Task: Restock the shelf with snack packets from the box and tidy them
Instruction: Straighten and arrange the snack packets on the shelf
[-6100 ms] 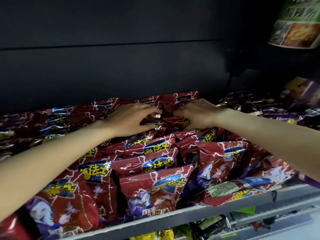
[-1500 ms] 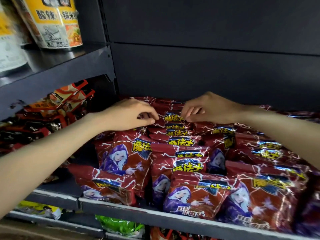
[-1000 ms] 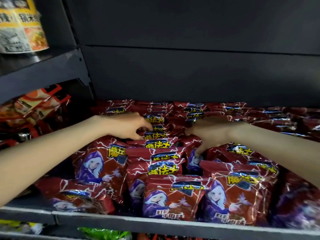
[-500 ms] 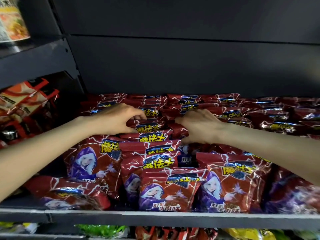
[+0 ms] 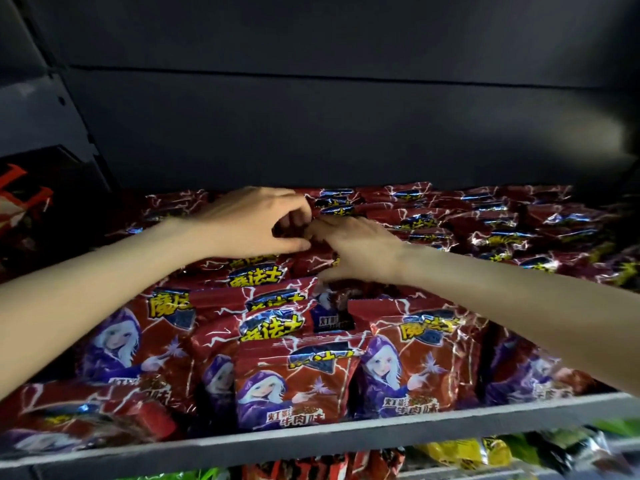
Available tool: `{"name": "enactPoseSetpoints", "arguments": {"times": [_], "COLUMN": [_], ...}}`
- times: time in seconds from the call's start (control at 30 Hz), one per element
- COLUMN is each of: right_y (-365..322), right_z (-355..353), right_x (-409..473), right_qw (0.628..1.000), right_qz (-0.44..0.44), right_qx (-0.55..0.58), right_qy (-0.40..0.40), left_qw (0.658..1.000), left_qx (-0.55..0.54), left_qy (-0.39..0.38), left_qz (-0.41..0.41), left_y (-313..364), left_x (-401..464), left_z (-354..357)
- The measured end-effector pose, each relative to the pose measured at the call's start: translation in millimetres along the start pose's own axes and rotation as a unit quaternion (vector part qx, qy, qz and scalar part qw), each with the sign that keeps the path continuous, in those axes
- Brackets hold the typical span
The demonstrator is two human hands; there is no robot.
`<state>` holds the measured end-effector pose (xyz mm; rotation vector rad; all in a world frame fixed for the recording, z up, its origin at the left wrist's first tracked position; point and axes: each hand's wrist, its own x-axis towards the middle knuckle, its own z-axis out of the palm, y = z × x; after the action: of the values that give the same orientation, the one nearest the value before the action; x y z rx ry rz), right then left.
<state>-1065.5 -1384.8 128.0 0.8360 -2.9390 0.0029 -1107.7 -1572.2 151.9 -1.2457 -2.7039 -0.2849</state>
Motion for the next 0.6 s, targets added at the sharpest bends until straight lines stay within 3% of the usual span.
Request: {"name": "enactPoseSetpoints", "arguments": {"times": [0.1,0.2,0.33,0.4,0.5,0.6], "right_y": [35,81,117,120,121,123], "right_z": [-25,-38,-24,-18,-14,-9], "right_x": [-25,-50,-61,-60,-56,-54], "right_qw": [0.987,0.982,0.990,0.988,0.991,0.985], "right_qz": [0.010,0.067,0.084,0.080,0.057,0.069], "right_qx": [0.149,0.173,0.076,0.095,0.075,0.074], "right_qy": [0.057,0.049,-0.080,-0.089,-0.098,-0.140], "left_qw": [0.998,0.998,0.983,0.967,0.944,0.933], "left_qx": [-0.049,-0.055,0.090,0.171,0.272,0.308], "left_qy": [0.039,-0.029,-0.152,-0.185,-0.174,-0.173], "left_qz": [-0.007,0.019,0.045,0.040,0.062,0.071], "left_y": [9,23,49,58,61,57], "left_x": [10,25,44,49,51,54], "left_z": [2,4,17,24,37,41]}}
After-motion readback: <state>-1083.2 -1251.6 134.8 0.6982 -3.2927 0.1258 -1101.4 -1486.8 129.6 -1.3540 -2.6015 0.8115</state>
